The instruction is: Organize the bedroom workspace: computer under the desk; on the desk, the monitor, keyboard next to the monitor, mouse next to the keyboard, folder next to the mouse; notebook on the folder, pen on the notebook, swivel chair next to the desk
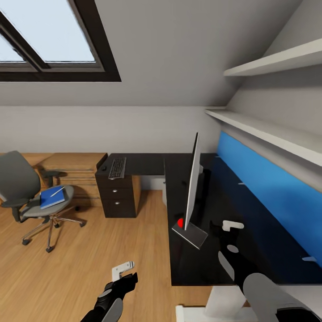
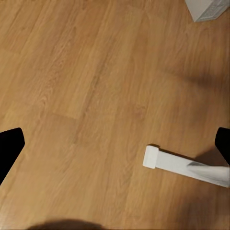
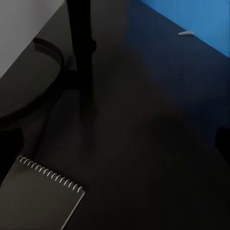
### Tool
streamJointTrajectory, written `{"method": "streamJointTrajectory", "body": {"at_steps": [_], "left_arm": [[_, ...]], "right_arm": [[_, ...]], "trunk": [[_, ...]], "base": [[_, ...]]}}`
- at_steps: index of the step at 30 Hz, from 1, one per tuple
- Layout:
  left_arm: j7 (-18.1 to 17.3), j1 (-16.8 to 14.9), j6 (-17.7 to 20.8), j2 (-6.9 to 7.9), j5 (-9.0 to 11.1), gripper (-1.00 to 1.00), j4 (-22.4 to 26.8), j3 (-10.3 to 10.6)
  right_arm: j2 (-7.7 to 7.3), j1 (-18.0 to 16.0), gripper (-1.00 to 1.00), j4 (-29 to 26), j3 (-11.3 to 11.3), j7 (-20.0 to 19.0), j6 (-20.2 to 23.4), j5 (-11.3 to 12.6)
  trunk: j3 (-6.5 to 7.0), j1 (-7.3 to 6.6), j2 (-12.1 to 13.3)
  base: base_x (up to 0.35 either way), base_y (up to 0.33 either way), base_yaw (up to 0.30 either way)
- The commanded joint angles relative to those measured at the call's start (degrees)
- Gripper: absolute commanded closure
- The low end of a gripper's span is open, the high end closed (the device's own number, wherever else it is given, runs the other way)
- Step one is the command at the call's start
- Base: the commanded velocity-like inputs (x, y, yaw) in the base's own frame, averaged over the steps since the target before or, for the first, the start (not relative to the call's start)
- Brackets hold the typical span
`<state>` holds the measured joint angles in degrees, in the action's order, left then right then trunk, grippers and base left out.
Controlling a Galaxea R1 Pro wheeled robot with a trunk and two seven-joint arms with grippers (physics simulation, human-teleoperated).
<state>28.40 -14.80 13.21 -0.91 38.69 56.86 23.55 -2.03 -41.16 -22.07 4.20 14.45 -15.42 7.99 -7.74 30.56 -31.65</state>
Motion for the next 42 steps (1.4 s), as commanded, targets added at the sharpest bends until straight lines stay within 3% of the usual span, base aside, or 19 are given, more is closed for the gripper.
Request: {"method": "streamJointTrajectory", "body": {"at_steps": [1, 15, 29, 42], "left_arm": [[0.43, -0.05, 0.17, 0.02, 0.34, -1.0, 0.1, 0.11], [0.43, -0.05, 0.17, 0.03, 0.34, -1.0, 0.1, 0.1], [0.55, -0.05, 0.08, 0.07, 0.34, -1.0, 0.11, -0.15], [0.61, -0.05, 0.06, 0.1, 0.42, -1.0, 0.18, -0.34]], "right_arm": [[-0.03, -0.06, -1.0, 0.03, 0.44, 0.22, -0.45, 0.6], [0.02, -0.06, -1.0, 0.01, 0.4, -0.1, -0.87, 0.62], [0.01, -0.03, -1.0, 0.08, 0.54, -0.72, -0.74, 0.62], [0.09, -0.04, -1.0, 0.37, 0.71, -1.09, -0.48, 0.62]], "trunk": [[-0.11, 0.05, -0.09], [-0.11, 0.05, -0.09], [-0.11, 0.05, -0.09], [-2.44, 2.91, -5.31]], "base": [[0.301, -0.119, 0.0], [0.286, -0.119, 0.0], [0.039, -0.018, 0.0], [0.0, 0.0, 0.0]]}}
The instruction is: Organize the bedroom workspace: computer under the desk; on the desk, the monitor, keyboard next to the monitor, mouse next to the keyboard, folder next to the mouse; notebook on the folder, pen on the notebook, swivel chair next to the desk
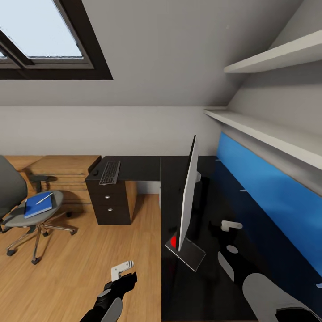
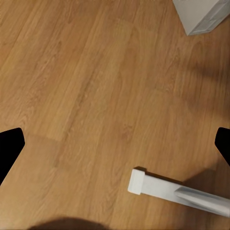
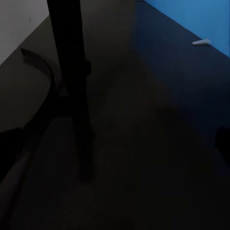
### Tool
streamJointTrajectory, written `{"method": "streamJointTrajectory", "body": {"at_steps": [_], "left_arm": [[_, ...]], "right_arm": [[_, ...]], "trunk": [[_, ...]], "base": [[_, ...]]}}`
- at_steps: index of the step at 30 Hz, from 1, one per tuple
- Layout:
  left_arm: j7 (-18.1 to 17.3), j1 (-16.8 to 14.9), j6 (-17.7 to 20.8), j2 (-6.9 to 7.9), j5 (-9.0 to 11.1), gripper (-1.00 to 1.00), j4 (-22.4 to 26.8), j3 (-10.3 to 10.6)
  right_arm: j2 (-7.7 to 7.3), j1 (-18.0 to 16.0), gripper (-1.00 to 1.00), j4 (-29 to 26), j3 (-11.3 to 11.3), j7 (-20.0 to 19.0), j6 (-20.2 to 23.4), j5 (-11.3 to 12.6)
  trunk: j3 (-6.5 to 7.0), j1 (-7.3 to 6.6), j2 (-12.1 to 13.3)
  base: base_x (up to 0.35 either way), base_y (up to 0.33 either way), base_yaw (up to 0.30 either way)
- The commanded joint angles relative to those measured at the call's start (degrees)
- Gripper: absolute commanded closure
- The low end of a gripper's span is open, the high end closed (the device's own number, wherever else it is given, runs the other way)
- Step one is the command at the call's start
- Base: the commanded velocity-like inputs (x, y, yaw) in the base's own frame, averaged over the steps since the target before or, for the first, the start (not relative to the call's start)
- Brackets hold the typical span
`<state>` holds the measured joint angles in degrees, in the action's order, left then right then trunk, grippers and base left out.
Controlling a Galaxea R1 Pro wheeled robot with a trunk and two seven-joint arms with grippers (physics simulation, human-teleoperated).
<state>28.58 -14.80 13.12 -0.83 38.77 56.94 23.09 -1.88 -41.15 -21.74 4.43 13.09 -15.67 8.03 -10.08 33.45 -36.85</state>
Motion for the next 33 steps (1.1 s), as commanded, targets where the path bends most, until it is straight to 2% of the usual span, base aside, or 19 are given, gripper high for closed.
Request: {"method": "streamJointTrajectory", "body": {"at_steps": [1, 4, 15, 20, 27, 33], "left_arm": [[0.42, -0.05, 0.15, 0.03, 0.34, -1.0, 0.1, 0.11], [0.42, -0.05, 0.15, 0.03, 0.34, -1.0, 0.1, 0.11], [0.42, -0.05, 0.15, 0.03, 0.34, -1.0, 0.1, 0.06], [0.43, -0.05, 0.15, 0.03, 0.4, -1.0, 0.1, -0.74], [0.42, -0.05, 0.15, -0.04, 0.43, -1.0, 0.1, -3.78], [0.42, -0.05, 0.15, -0.02, 0.43, -1.0, 0.1, -4.14]], "right_arm": [[-0.05, -0.06, -1.0, 0.05, 0.48, 0.27, -0.23, 0.58], [0.08, -0.06, -1.0, 0.09, 0.48, 0.27, -0.23, 0.58], [0.92, -0.02, -1.0, 0.28, 0.49, 0.27, -0.41, 0.42], [0.98, -0.01, -1.0, 0.27, 0.49, 0.27, -0.47, 0.34], [1.0, -0.01, -1.0, 0.27, 0.42, 0.27, -0.5, 0.32], [1.0, 0.01, -1.0, 0.24, 0.45, 0.27, -0.5, 0.32]], "trunk": [[-0.28, 0.24, -0.5], [-0.82, 0.9, -1.71], [-0.82, 0.9, -1.71], [-1.72, 2.0, -3.71], [-2.97, 3.54, -6.52], [-4.05, 4.86, -8.93]], "base": [[0.0, 0.0, 0.0], [0.0, 0.0, 0.0], [0.0, 0.0, 0.0], [0.0, 0.0, 0.0], [0.0, 0.0, 0.0], [0.0, 0.0, 0.039]]}}
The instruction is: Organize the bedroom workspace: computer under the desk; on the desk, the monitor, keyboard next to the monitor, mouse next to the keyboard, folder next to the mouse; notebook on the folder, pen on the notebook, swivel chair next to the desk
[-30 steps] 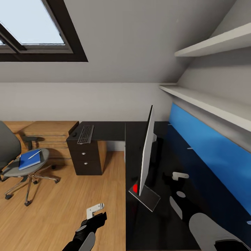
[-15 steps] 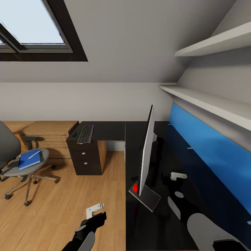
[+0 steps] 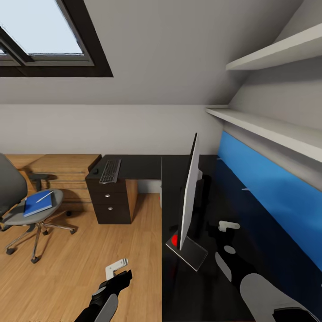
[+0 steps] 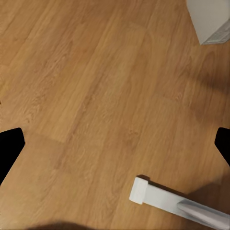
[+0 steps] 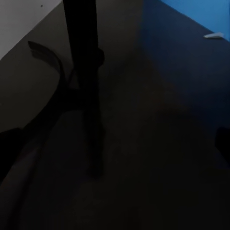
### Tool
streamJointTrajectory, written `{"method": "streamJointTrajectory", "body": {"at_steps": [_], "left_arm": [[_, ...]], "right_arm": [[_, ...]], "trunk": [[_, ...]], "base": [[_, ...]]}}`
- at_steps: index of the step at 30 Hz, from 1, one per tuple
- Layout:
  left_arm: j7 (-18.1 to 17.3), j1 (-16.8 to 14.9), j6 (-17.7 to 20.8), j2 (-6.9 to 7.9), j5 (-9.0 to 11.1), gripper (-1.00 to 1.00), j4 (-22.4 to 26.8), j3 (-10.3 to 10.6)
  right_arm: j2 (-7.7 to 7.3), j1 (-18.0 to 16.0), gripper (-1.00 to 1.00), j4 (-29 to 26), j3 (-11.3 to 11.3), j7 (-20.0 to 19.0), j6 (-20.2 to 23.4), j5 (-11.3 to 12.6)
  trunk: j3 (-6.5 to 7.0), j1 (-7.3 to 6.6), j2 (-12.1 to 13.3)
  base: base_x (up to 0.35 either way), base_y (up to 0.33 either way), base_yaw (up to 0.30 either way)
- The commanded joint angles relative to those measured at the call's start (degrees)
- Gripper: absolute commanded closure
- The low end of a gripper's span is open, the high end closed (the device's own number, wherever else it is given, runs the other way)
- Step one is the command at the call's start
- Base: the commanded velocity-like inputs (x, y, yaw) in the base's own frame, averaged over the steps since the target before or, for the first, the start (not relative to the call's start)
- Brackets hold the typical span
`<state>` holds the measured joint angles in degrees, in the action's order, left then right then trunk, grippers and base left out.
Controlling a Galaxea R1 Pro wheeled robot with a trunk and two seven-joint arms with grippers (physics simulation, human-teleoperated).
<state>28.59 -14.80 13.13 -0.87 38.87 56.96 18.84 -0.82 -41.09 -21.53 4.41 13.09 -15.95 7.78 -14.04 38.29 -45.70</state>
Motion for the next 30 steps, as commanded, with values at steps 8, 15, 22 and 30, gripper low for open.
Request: {"method": "streamJointTrajectory", "body": {"at_steps": [8, 15, 22, 30], "left_arm": [[0.41, -0.05, 0.14, 0.01, 0.33, -1.0, 0.08, 0.06], [0.41, -0.05, 0.14, 0.03, 0.33, -1.0, 0.08, 0.04], [0.41, -0.05, 0.14, 0.05, 0.36, -1.0, 0.08, -0.02], [0.41, -0.05, 0.14, 0.02, 0.37, -1.0, 0.08, -0.03]], "right_arm": [[-0.05, -0.07, -1.0, 0.0, 0.44, 0.29, -0.22, 0.57], [-0.05, -0.04, -1.0, 0.0, 0.43, 0.33, -0.22, 0.57], [-0.05, -0.04, -1.0, 0.03, 0.42, 0.29, -0.22, 0.57], [-0.05, -0.09, -1.0, 0.08, 0.5, -1.13, -0.02, 0.57]], "trunk": [[-1.52, 1.77, -3.29], [-2.78, 3.31, -6.1], [-4.04, 4.85, -8.91], [-5.47, 6.61, -12.11]], "base": [[0.0, 0.0, 0.119], [0.0, 0.0, 0.018], [0.0, 0.0, 0.001], [0.0, 0.0, 0.0]]}}
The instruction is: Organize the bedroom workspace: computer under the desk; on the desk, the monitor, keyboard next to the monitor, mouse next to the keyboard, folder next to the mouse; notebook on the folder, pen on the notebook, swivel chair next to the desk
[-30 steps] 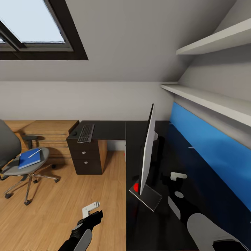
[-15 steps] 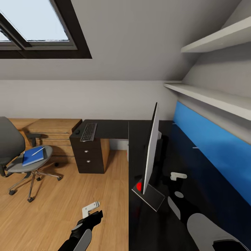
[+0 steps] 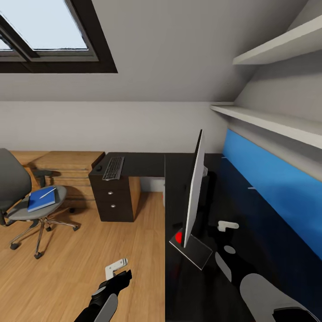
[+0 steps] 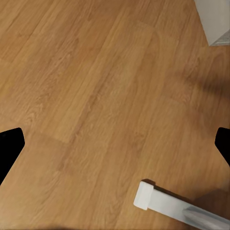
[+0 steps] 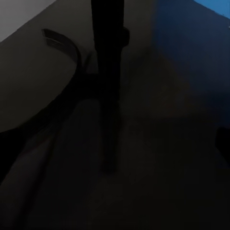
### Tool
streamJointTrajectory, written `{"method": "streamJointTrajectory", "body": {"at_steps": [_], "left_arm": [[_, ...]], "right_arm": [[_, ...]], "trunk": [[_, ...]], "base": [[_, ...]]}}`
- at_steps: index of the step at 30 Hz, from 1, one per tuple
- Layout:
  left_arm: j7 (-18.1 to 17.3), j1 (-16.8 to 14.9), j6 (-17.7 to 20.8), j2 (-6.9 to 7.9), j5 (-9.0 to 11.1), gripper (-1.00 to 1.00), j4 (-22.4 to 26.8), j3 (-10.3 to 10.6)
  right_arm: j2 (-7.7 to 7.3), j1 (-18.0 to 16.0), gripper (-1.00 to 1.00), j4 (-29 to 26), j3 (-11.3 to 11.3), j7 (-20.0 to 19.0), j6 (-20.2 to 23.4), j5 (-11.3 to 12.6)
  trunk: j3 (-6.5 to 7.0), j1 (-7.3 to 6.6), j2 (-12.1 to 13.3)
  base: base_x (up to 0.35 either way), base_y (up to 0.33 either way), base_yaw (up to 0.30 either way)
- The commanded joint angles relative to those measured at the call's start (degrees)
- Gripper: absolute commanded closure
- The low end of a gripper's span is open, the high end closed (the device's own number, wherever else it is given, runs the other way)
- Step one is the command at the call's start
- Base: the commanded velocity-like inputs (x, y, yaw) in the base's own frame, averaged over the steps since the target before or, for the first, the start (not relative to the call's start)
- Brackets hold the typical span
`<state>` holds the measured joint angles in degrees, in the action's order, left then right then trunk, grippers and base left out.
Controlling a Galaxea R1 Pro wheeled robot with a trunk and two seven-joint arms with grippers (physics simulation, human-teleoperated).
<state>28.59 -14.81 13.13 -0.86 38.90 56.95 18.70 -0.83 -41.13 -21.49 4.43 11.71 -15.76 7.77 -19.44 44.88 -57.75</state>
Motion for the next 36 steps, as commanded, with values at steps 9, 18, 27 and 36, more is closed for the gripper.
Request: {"method": "streamJointTrajectory", "body": {"at_steps": [9, 18, 27, 36], "left_arm": [[0.41, -0.04, 0.14, 0.04, 0.38, -1.0, 0.09, 0.11], [0.41, -0.04, 0.14, 0.0, 0.38, -1.0, 0.09, 0.11], [0.41, -0.04, 0.14, -0.01, 0.38, -1.0, 0.09, 0.11], [0.41, -0.04, 0.14, -0.02, 0.38, -1.0, 0.09, 0.11]], "right_arm": [[-0.05, -0.03, -1.0, 0.18, 0.49, -3.33, 0.05, 0.53], [-0.05, -0.05, -1.0, 0.35, 0.59, -4.01, 0.92, 0.49], [-0.05, -0.06, -1.0, 1.27, 0.73, -4.13, 2.57, 0.49], [-0.03, -0.09, -1.0, 1.6, 0.81, -4.18, 2.82, 0.43]], "trunk": [[-1.69, 1.99, -3.67], [-3.31, 3.96, -7.28], [-4.92, 5.94, -10.89], [-6.54, 7.92, -14.5]], "base": [[0.0, 0.0, 0.0], [0.0, 0.0, 0.0], [0.0, 0.0, 0.0], [0.0, 0.0, 0.0]]}}
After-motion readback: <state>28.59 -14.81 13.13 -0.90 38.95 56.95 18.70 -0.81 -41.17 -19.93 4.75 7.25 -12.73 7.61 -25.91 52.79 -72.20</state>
